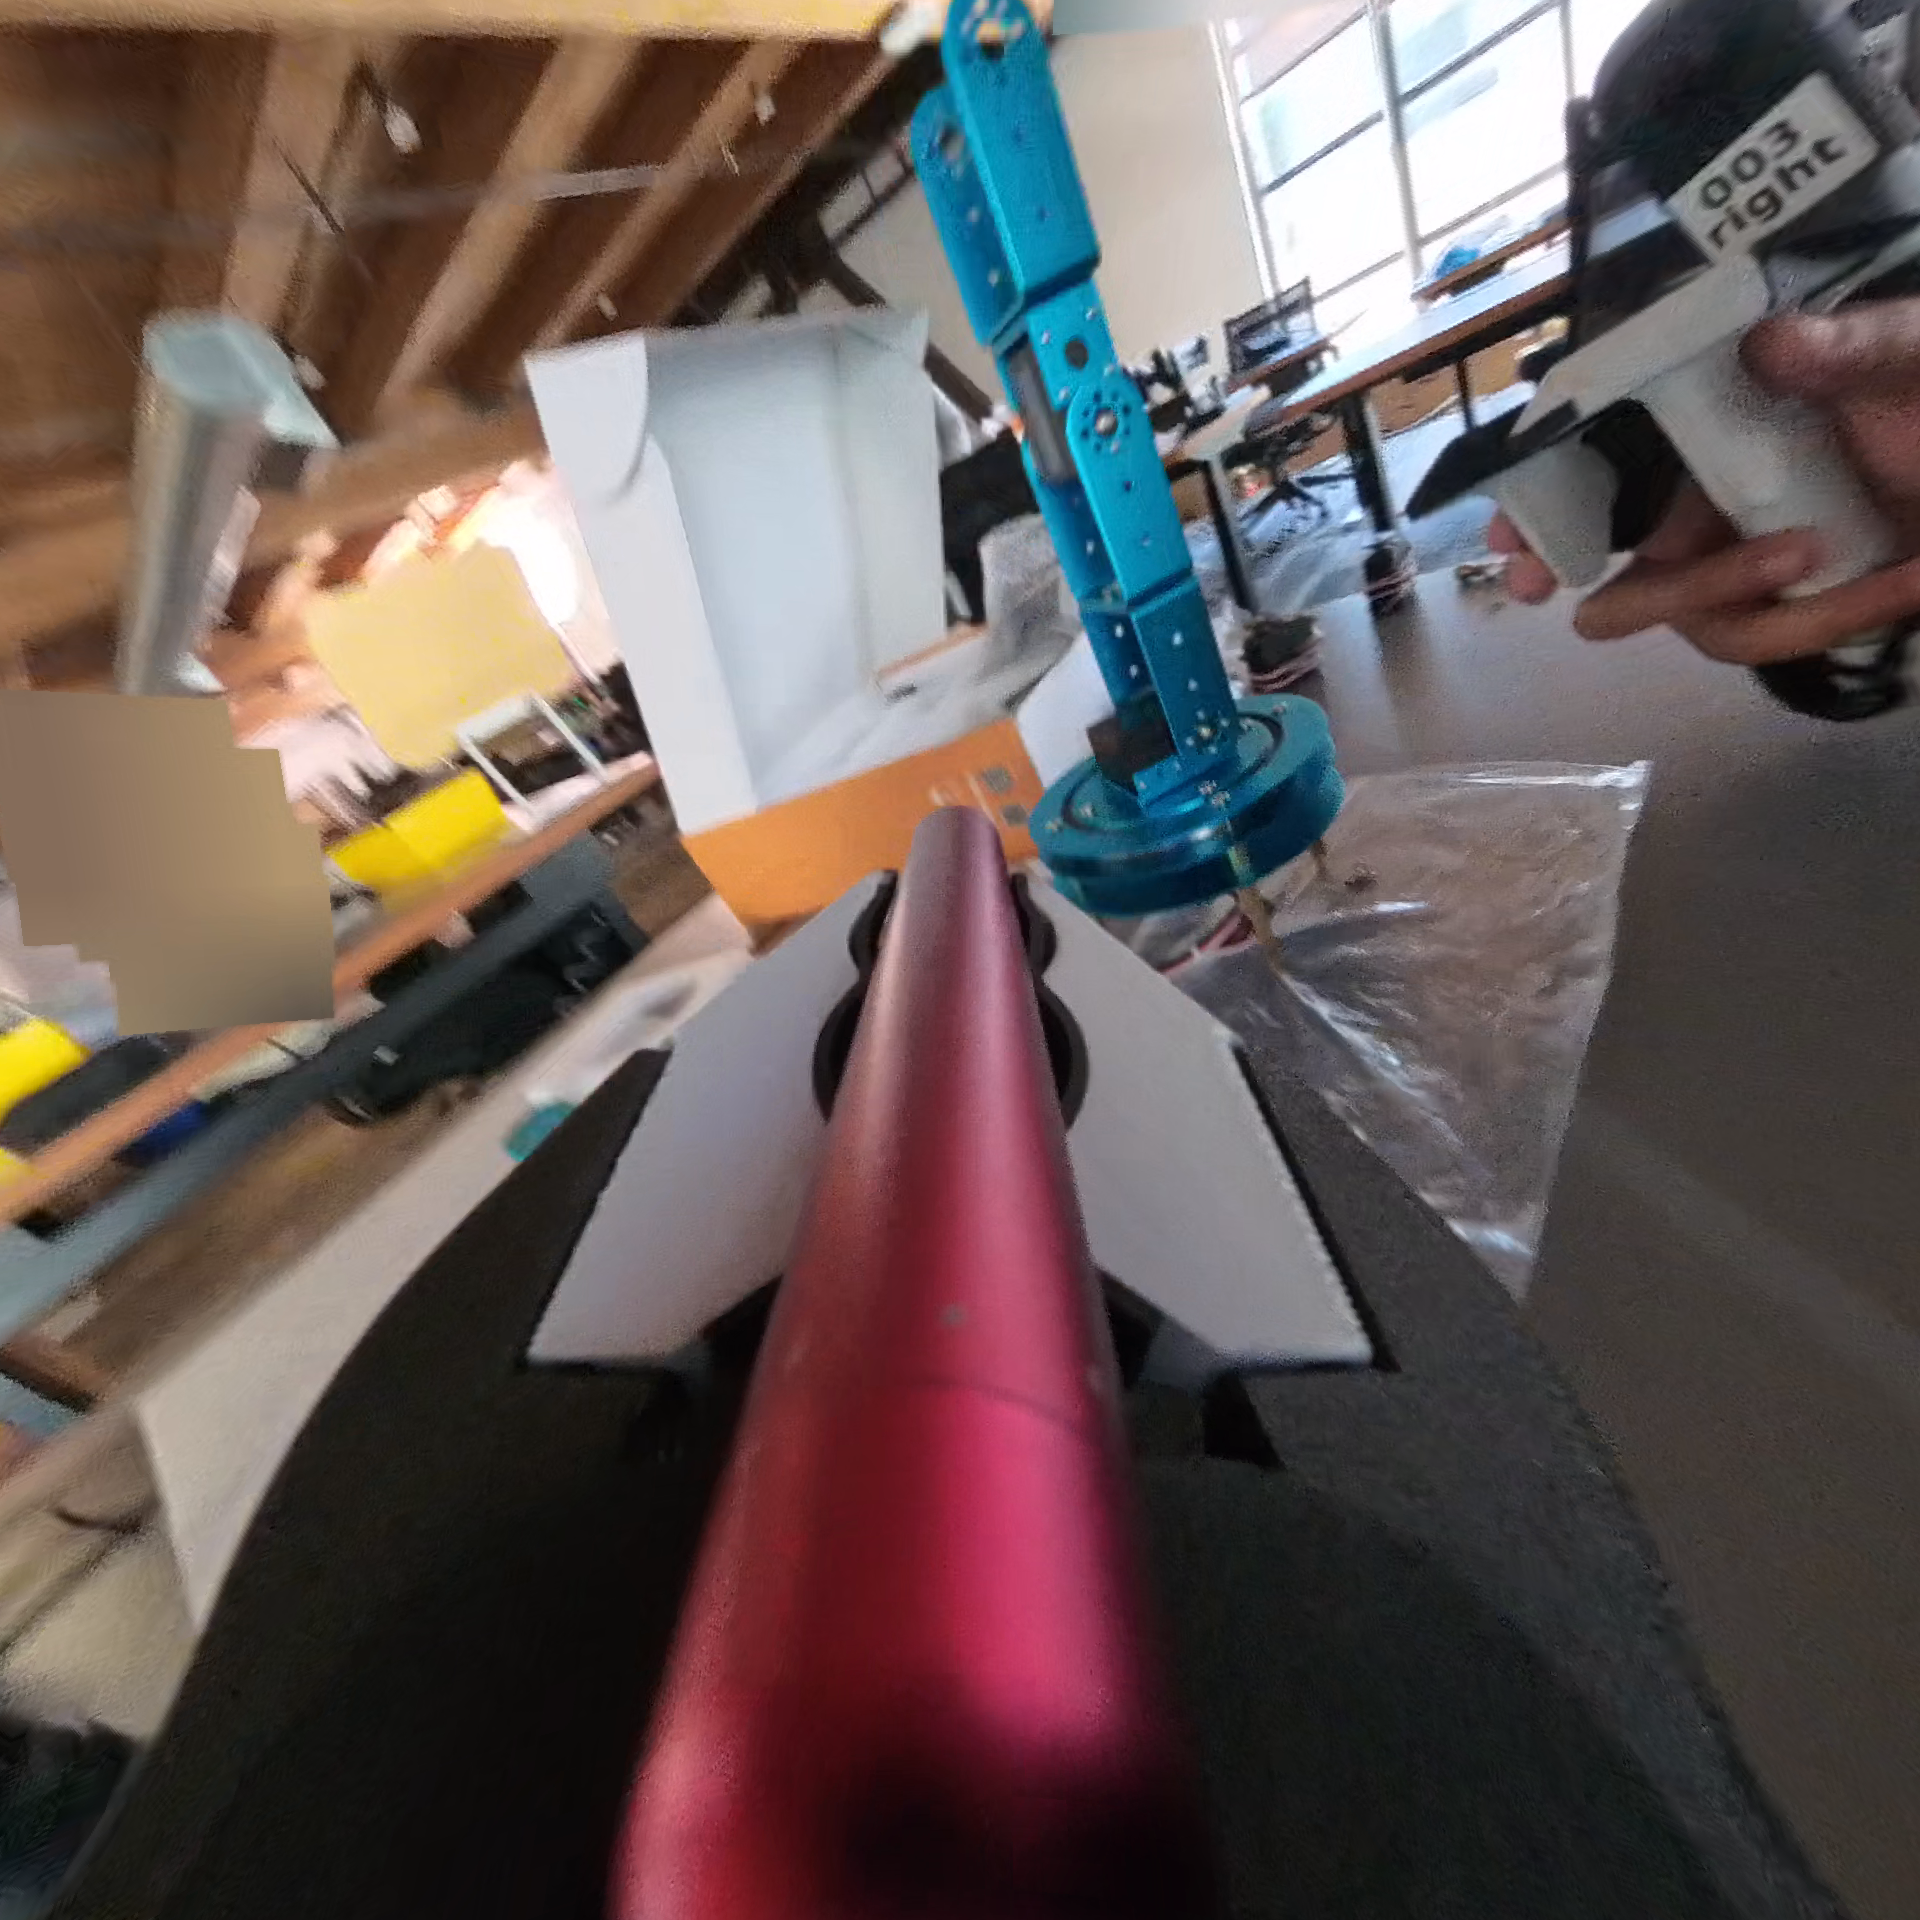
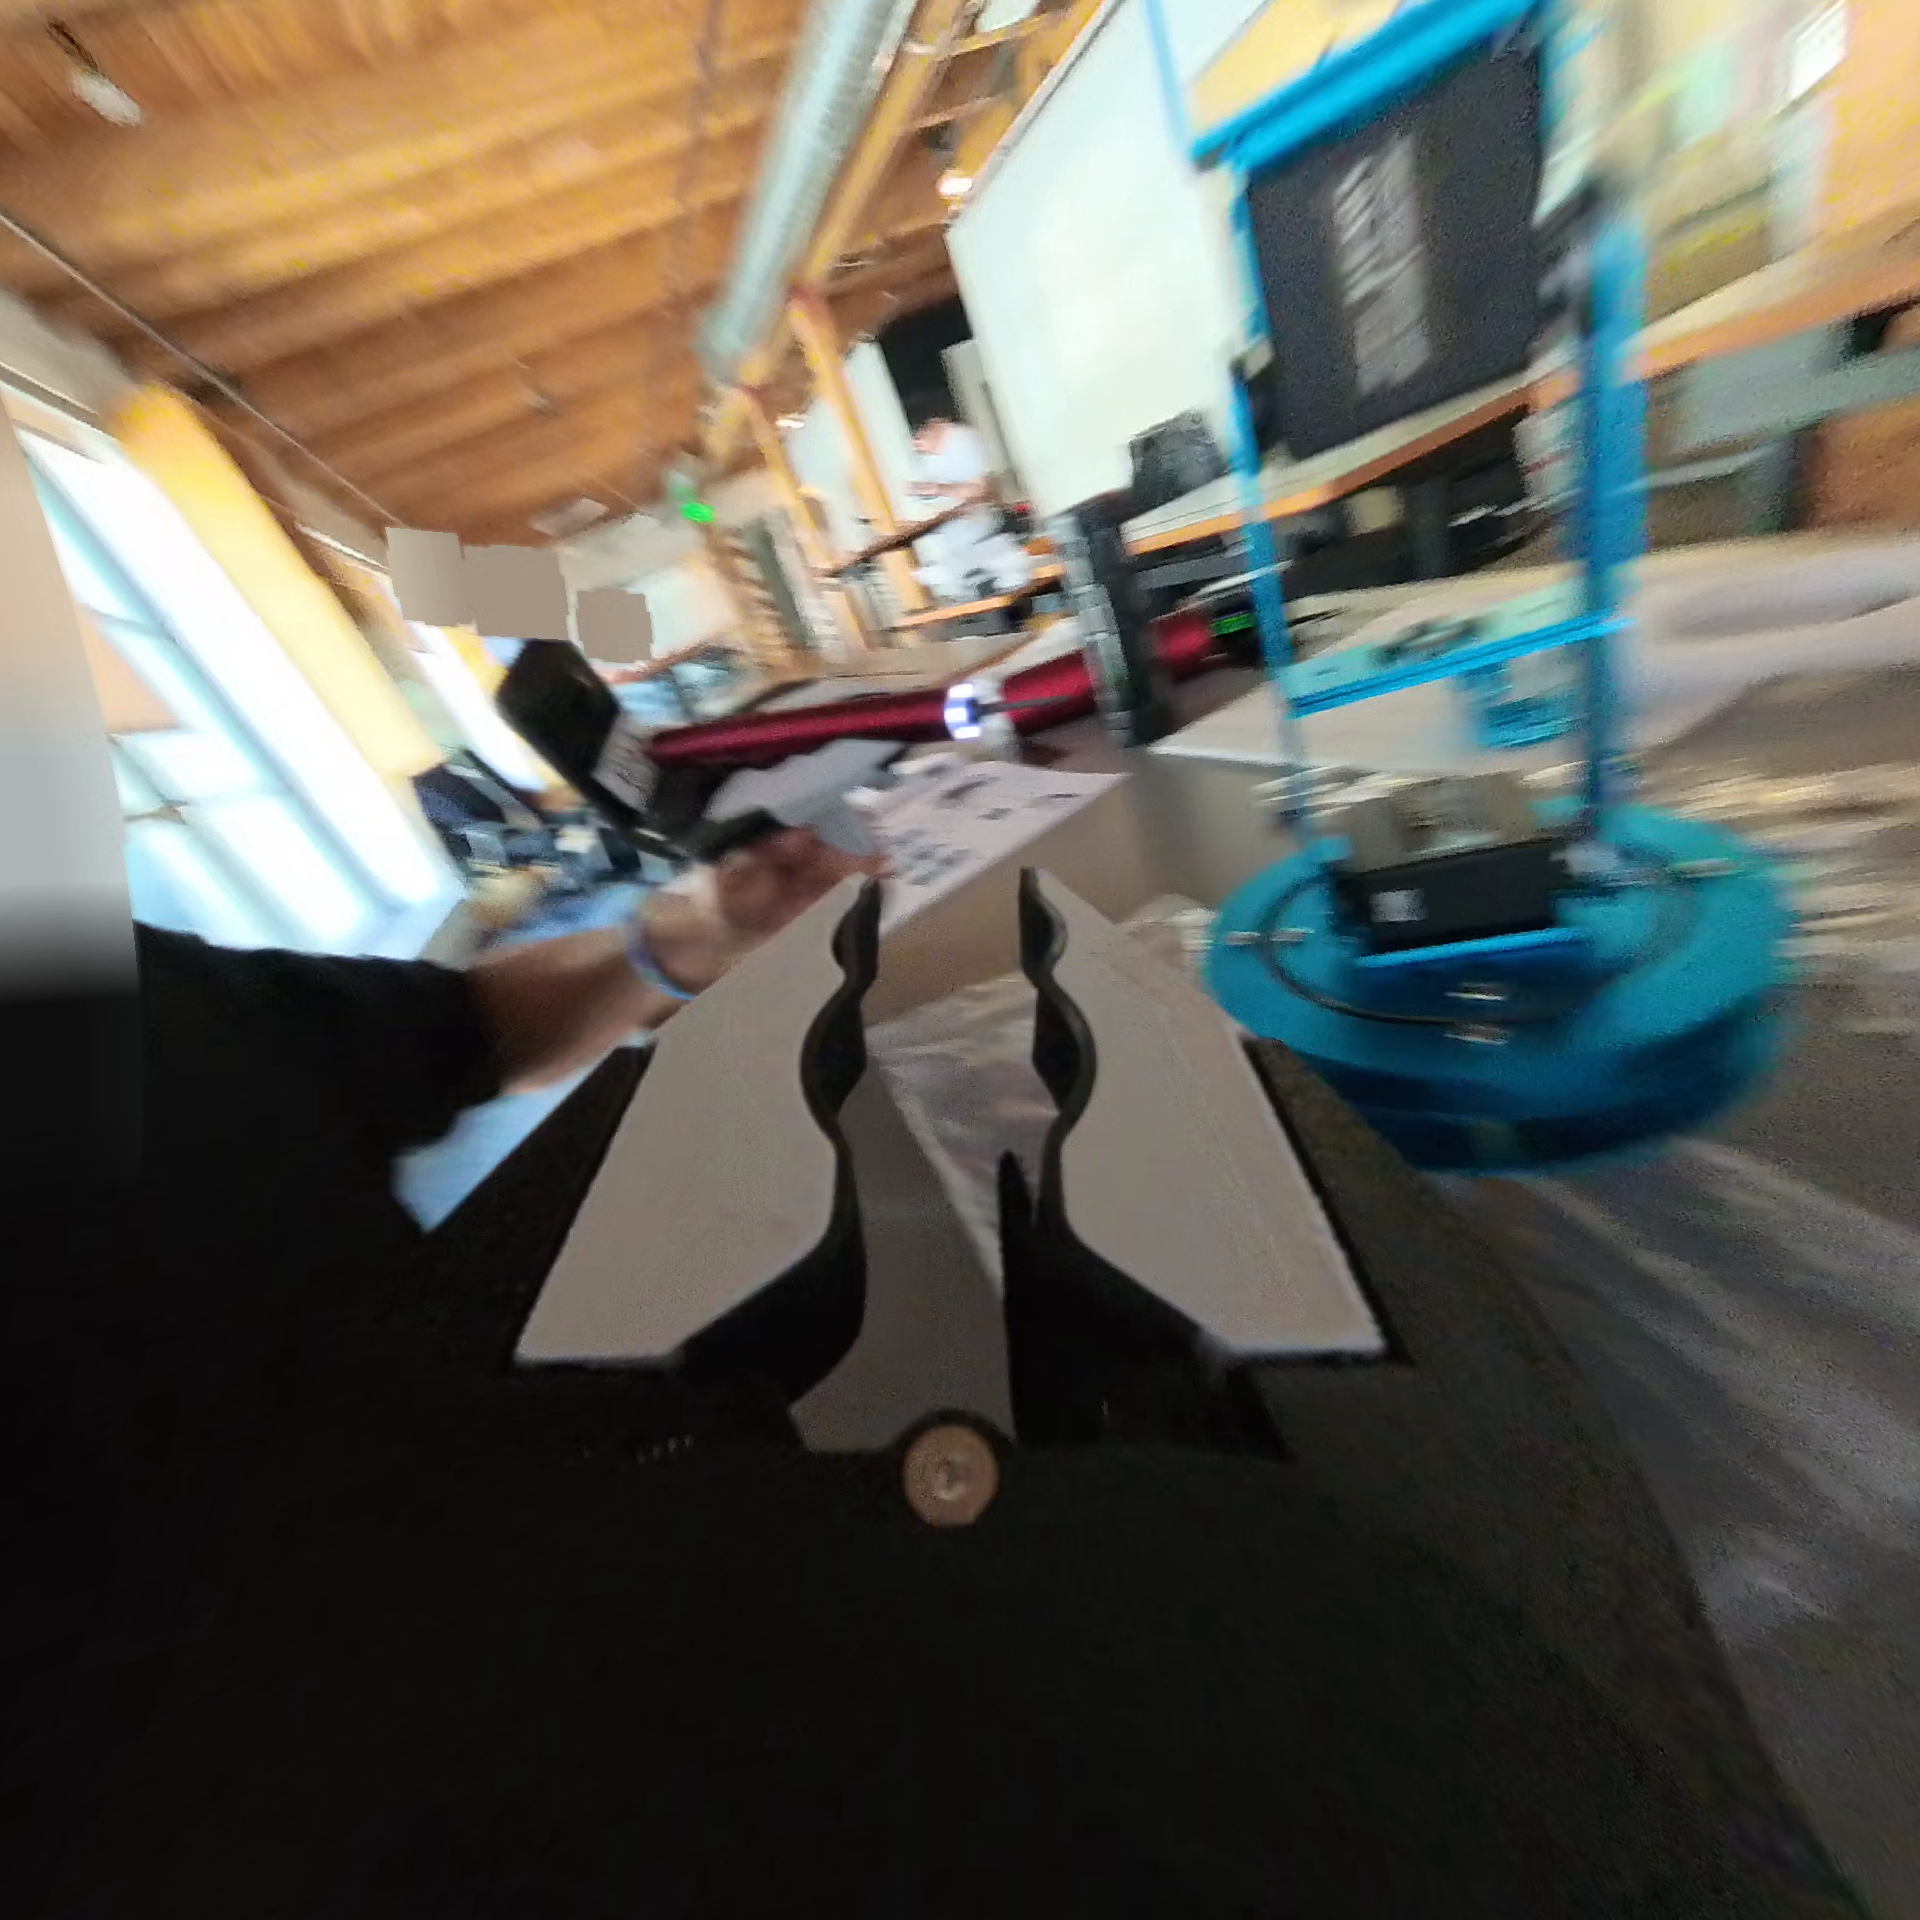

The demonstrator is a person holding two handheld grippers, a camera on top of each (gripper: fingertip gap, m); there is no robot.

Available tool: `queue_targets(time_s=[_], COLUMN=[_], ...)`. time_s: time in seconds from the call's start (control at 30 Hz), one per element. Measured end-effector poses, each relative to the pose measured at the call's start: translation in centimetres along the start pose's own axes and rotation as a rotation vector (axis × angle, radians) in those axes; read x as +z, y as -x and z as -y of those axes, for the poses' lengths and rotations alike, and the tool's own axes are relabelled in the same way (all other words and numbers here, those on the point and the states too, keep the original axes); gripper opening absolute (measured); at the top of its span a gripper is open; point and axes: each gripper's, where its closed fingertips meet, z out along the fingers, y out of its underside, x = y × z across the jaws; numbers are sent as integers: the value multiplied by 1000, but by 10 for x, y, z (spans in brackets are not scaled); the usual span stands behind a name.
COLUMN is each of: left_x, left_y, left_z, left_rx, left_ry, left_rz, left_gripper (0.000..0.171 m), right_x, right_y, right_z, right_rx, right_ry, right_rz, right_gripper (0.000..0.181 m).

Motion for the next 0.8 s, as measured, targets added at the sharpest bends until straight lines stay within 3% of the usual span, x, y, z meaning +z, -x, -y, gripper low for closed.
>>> queue_targets(time_s=[0.1, 0.2, 0.3, 0.47, 0.8], left_x=[-18, -25, -31, -30, -4], left_y=[1, -20, -38, -55, -83], left_z=[-19, -39, -39, -47, -57], left_rx=[-142, -233, -287, -356, -306], left_ry=[62, 151, 200, 286, 374], left_rz=[-44, -129, -217, -273, -324], left_gripper=[22, 22, 22, 22, 22], right_x=[-33, -56, -62, -52, -48], right_y=[-28, -52, -50, -45, -47], right_z=[3, 5, 16, 4, -2], right_rx=[-195, -247, -188, -243, -267], right_ry=[-16, -53, -133, -56, -21], right_rz=[-170, -272, -224, -219, -238], right_gripper=[21, 20, 19, 19, 18])
